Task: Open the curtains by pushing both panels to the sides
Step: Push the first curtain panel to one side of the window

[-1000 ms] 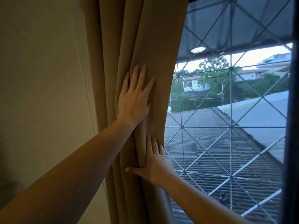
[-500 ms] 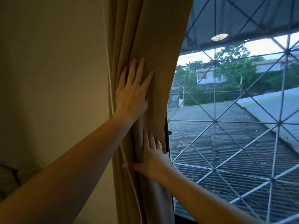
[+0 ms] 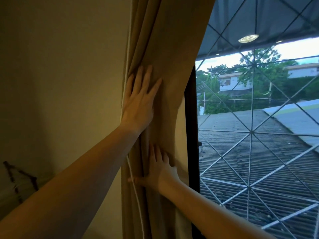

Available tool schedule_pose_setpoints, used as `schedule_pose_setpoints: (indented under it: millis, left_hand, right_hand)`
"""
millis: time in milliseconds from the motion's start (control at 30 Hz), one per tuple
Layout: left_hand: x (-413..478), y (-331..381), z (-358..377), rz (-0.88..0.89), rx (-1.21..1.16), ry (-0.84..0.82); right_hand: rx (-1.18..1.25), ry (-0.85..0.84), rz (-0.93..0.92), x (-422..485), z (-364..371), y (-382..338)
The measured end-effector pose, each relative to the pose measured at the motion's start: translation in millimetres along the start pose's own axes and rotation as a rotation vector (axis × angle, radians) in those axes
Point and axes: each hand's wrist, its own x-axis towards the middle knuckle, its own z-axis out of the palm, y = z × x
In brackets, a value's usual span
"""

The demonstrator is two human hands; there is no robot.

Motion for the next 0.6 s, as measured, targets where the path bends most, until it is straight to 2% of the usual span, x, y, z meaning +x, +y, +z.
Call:
schedule_pose_setpoints:
  millis: [267,600]
  left_hand:
    - [-6.0,3.7,-0.4,0.014,-0.009,0.003]
    - [-6.5,47.3,-4.3,0.006,-0.051,-0.014]
  right_hand:
    - [0.006,0.021,0.005,-10.4,-0.2,3.9]
    - [0.001,0.107,0.017,-45.5,-16.5,46.3]
